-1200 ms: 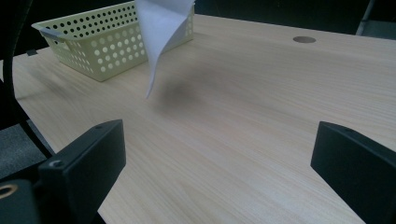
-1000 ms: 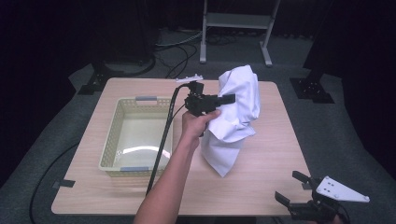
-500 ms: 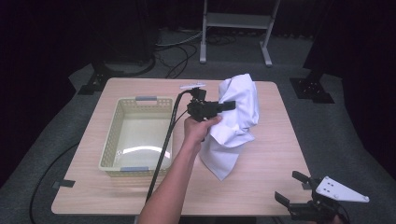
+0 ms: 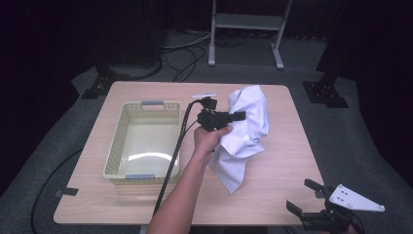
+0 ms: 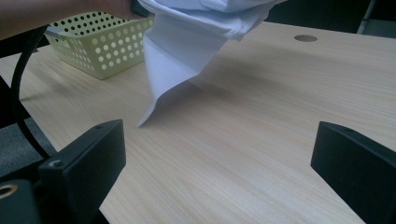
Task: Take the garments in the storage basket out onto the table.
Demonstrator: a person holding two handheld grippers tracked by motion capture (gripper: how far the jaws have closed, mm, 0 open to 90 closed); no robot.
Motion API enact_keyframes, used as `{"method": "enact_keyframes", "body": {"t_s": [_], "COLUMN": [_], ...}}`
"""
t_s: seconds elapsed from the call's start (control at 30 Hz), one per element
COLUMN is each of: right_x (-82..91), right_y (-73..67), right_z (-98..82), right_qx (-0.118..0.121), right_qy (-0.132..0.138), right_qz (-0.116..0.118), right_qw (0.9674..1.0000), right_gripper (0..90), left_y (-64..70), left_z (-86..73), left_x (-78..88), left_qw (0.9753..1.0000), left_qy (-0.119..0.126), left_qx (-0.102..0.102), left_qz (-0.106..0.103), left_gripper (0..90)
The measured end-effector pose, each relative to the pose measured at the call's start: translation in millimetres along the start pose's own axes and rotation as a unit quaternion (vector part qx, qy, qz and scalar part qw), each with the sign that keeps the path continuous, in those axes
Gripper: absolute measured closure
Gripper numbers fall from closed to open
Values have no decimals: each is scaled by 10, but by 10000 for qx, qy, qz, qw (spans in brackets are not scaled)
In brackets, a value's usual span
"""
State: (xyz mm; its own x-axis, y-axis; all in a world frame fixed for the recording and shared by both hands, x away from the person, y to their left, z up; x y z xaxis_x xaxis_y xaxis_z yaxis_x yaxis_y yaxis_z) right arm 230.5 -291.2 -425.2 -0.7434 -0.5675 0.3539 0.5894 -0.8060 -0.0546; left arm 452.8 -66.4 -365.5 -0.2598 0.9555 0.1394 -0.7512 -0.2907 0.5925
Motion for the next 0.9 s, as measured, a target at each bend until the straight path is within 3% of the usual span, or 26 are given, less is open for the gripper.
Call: {"method": "enact_keyframes", "body": {"t_s": [0.47,0.9], "right_x": [-1,-4], "right_y": [-3,-6], "right_z": [-3,-4], "right_qx": [5,-3], "right_qy": [-2,-9], "right_qz": [-6,15], "right_qw": [10000,10000], "right_gripper": [30,30], "left_y": [-193,-278], "left_z": [-263,-412], "left_x": [-89,-162], "left_qw": [9990,9980], "left_qy": [-283,-419], "left_qx": [291,376], "left_qz": [189,286], "left_gripper": [720,720]}}
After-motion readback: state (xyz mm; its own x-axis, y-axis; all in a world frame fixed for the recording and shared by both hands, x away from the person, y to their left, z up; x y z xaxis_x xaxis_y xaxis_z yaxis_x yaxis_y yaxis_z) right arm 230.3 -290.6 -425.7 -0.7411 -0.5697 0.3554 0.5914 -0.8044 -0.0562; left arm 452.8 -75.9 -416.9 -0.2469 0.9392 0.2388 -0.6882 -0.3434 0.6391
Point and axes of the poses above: each handheld gripper's, and its own axes: x roughly backward along the jaws, z roughly out of its top, y roughly to its right, the point moved 7 cm from there along -x, roughly forward along the jaws, and after that the axes turned 5 degrees about -z, right-handed, at the moved point
